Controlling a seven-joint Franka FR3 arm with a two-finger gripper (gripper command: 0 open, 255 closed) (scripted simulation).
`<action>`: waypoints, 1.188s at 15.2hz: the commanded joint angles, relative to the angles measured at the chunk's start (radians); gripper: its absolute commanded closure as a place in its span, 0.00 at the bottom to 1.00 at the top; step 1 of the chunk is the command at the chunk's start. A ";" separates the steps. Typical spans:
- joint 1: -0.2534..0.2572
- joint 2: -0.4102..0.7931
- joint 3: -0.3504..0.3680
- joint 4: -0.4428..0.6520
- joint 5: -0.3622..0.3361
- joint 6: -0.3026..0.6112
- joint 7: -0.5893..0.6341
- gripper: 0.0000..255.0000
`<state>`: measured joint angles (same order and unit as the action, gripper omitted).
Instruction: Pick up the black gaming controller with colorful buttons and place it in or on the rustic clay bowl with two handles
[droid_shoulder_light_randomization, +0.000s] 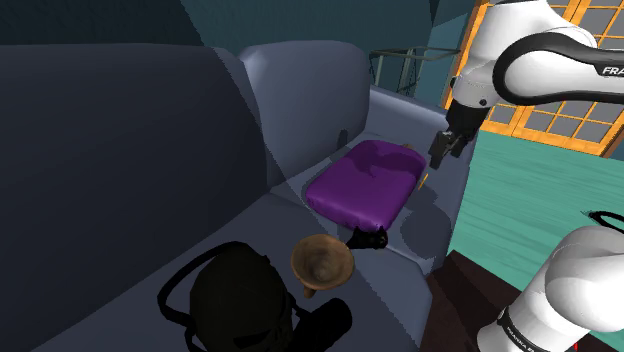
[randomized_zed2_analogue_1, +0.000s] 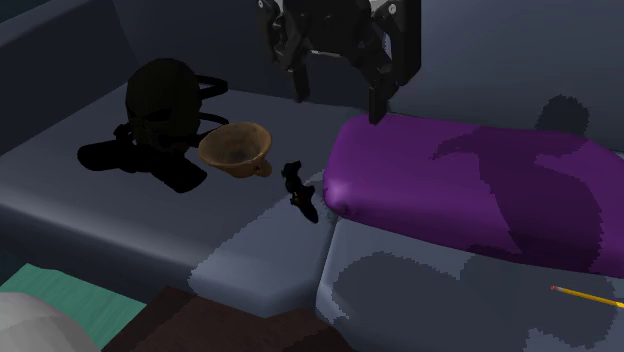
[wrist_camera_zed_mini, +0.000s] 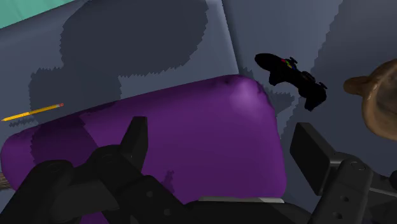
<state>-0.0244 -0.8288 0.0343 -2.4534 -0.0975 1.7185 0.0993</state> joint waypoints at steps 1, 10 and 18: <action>0.000 0.000 0.000 0.000 0.000 0.000 0.000 0.00; 0.082 0.211 0.009 -0.094 0.072 0.268 -0.050 0.00; 0.161 0.459 0.026 -0.104 0.148 0.497 -0.117 0.00</action>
<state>0.1273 -0.4020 0.0590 -2.5545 0.0406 2.1828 -0.0053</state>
